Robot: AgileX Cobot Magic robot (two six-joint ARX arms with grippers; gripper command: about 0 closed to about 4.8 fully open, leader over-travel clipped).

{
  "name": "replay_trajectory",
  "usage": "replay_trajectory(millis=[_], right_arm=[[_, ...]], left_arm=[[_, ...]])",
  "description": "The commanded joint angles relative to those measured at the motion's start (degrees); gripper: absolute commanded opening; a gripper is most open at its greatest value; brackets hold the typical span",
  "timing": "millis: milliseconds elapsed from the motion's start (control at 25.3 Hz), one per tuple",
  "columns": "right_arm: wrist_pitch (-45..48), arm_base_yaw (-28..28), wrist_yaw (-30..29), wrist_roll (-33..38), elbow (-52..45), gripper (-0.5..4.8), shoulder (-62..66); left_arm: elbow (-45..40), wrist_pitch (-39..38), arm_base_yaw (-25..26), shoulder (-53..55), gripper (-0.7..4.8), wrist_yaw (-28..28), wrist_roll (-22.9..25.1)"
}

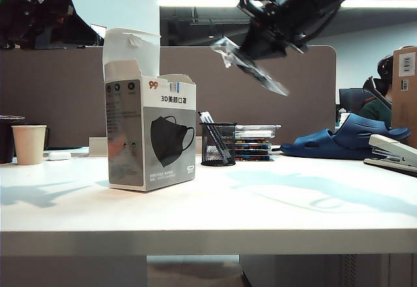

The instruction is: Put the mask into the mask box.

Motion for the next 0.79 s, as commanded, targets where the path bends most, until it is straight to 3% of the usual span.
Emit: replay_trajectory(millis=[40,554,594,673,792], right_arm=[[5.49,1.33,-0.85,4.11,0.15,-0.08,-0.46],[16.39,5.55,-2.84,9.27,0.13,-0.08,-0.44],[16.92,6.05,-2.78,10.05,0.13,-0.08,-0.44],[18.34,6.25,-2.93,10.34,0.13,-0.08,-0.44],[21.07,6.99,-2.6,10.51,0.11,-0.08,-0.09]], left_arm=[[0.55,4.09,-0.07,1.29,2.55,0.13,-2.34],[5.25,4.81,-1.62,6.58,2.29,1.66,-2.6],[5.46,4.81,-1.79,6.8,1.98,1.66,-2.6],[5.53,5.25,-1.86,6.99,0.53,1.66,-2.58],[5.53,5.25,-1.86,7.08,0.48,1.66,-2.58]])
